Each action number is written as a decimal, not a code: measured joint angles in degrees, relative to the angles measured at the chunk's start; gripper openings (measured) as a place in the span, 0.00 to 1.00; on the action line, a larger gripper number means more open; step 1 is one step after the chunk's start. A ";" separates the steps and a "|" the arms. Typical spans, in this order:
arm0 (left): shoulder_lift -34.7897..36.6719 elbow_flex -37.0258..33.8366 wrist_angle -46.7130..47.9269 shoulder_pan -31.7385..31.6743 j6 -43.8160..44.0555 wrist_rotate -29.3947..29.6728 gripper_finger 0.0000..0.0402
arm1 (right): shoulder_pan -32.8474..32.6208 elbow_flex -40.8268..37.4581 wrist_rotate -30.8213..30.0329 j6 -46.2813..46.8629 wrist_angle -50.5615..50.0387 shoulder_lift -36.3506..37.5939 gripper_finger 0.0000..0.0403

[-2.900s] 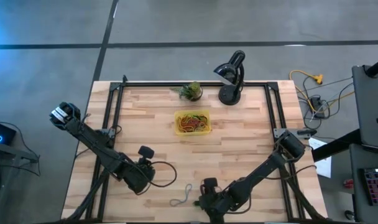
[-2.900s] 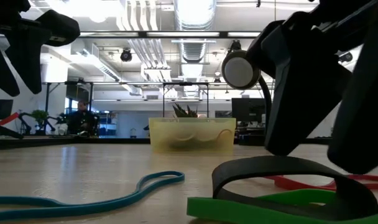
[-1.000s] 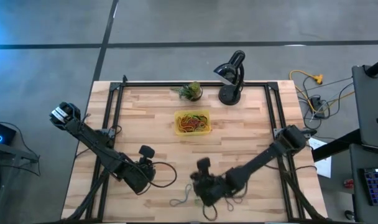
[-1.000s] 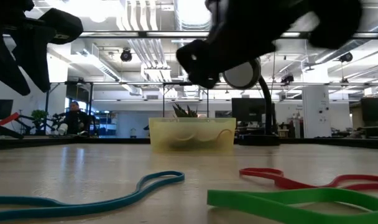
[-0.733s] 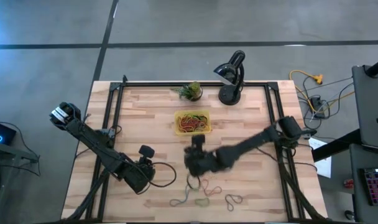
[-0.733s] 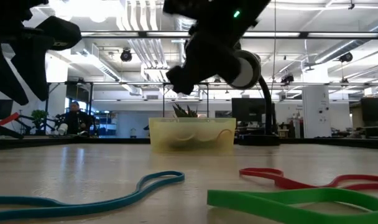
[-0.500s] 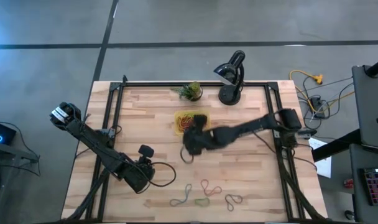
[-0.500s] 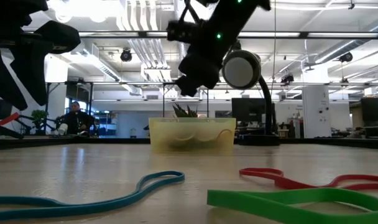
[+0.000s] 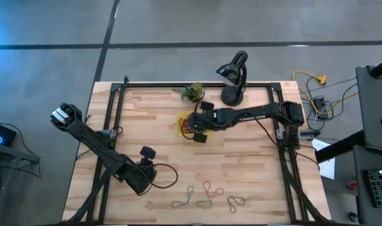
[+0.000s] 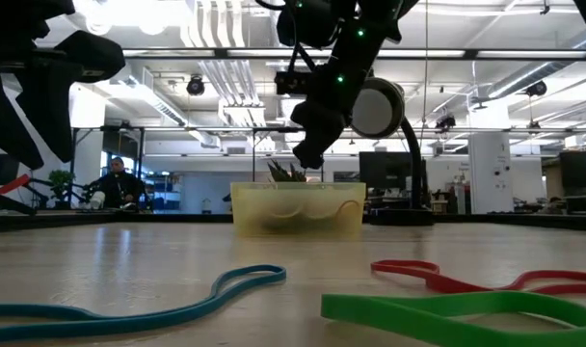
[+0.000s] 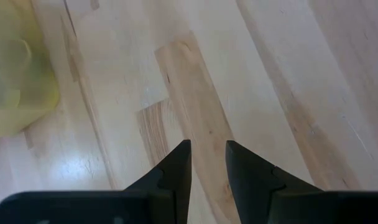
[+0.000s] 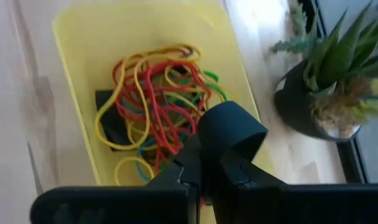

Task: Pick and place rubber bands into bin
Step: Put the black rubber band in the yellow bin, then put the blue rubber band in the yellow bin

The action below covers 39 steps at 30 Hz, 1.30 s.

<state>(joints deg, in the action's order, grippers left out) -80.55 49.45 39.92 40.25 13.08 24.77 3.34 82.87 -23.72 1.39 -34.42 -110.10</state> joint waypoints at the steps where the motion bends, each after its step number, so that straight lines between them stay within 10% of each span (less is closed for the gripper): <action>1: 0.00 0.00 0.00 0.00 0.00 0.00 0.21 | 0.16 -0.02 0.22 0.35 -0.45 0.00 0.02; 20: 0.00 0.00 -0.08 0.00 0.00 -0.01 0.21 | 0.53 -0.02 4.32 -1.09 -1.48 0.12 0.36; 39: -4.71 -0.38 -26.00 0.01 -21.22 -11.08 0.21 | -16.19 -0.04 4.21 2.24 -4.72 9.33 0.33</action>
<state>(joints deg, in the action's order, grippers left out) -85.27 49.07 13.92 40.25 -8.14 13.70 -12.85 82.83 -19.51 3.63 -39.13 -100.77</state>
